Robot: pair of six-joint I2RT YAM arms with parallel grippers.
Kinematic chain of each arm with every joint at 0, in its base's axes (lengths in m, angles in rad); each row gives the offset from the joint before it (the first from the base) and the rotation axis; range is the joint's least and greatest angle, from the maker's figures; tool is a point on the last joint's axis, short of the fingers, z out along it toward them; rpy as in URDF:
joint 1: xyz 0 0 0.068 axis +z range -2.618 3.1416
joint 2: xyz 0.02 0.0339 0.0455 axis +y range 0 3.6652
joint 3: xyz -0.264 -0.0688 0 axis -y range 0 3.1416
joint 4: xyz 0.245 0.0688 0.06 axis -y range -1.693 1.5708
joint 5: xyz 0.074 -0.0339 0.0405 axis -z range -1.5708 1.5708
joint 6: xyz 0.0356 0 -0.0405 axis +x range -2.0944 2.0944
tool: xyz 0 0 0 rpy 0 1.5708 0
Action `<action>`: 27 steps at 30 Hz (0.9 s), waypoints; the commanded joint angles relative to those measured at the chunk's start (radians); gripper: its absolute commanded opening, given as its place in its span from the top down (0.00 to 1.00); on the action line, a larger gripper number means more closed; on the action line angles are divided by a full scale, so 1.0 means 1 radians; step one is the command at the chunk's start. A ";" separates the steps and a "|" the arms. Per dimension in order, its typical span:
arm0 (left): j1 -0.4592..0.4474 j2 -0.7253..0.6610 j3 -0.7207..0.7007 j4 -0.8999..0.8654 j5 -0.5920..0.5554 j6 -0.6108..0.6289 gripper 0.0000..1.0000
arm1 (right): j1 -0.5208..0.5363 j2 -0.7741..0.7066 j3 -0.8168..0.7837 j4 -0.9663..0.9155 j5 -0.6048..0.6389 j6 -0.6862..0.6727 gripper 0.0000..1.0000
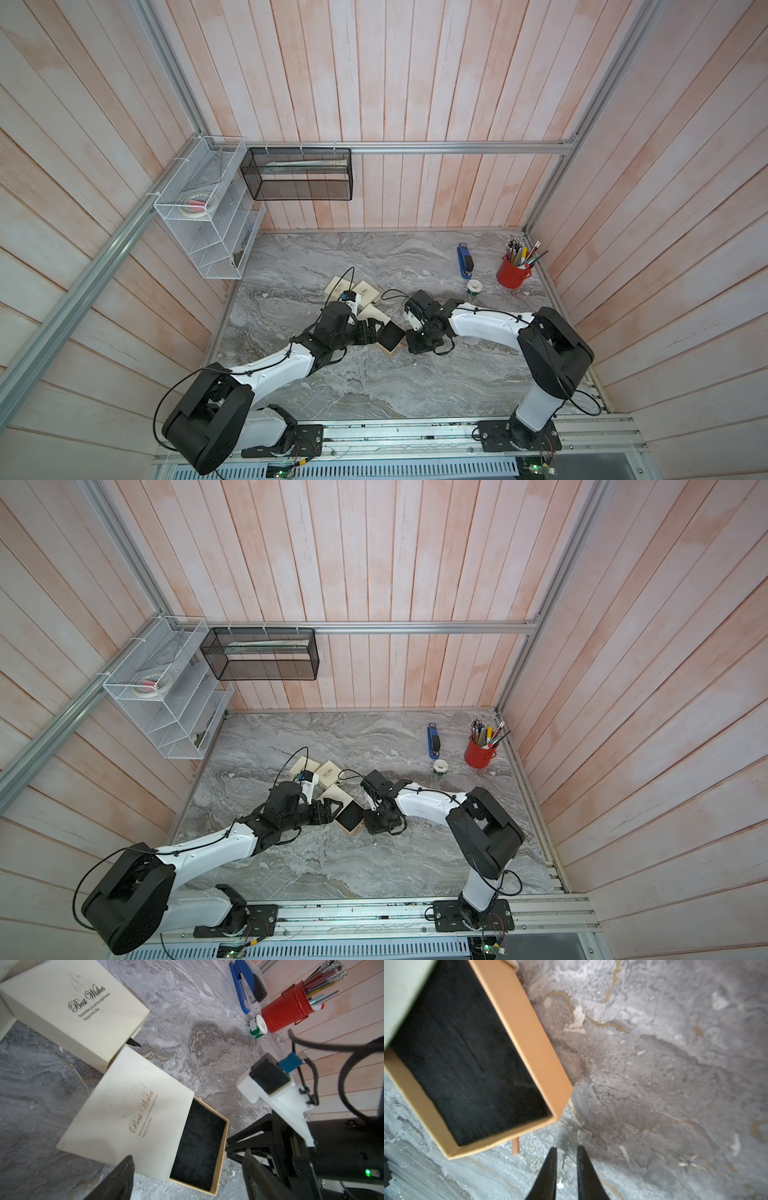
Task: Place the earrings into the drawer-style jewelry box
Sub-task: Pick up the earring from the center of the board.
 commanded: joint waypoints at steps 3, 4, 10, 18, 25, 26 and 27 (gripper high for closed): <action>0.008 0.012 0.014 0.015 0.018 0.020 0.18 | 0.008 0.013 0.016 -0.025 0.001 0.005 0.81; 0.008 0.011 0.013 0.015 0.018 0.020 0.18 | 0.010 0.013 0.017 -0.021 -0.007 0.003 0.81; 0.010 0.005 0.008 0.015 0.014 0.018 0.18 | 0.013 0.017 0.021 -0.001 -0.054 0.000 0.83; 0.014 0.005 0.005 0.016 0.016 0.019 0.18 | 0.014 0.022 0.025 0.005 -0.070 -0.003 0.85; 0.016 0.004 0.004 0.015 0.019 0.020 0.18 | 0.014 0.013 0.026 -0.020 -0.024 0.005 0.85; 0.017 0.004 0.004 0.016 0.018 0.020 0.18 | 0.015 0.013 0.027 -0.025 -0.016 0.003 0.85; 0.017 0.003 0.003 0.015 0.019 0.020 0.18 | 0.014 0.013 0.026 -0.029 -0.014 0.003 0.85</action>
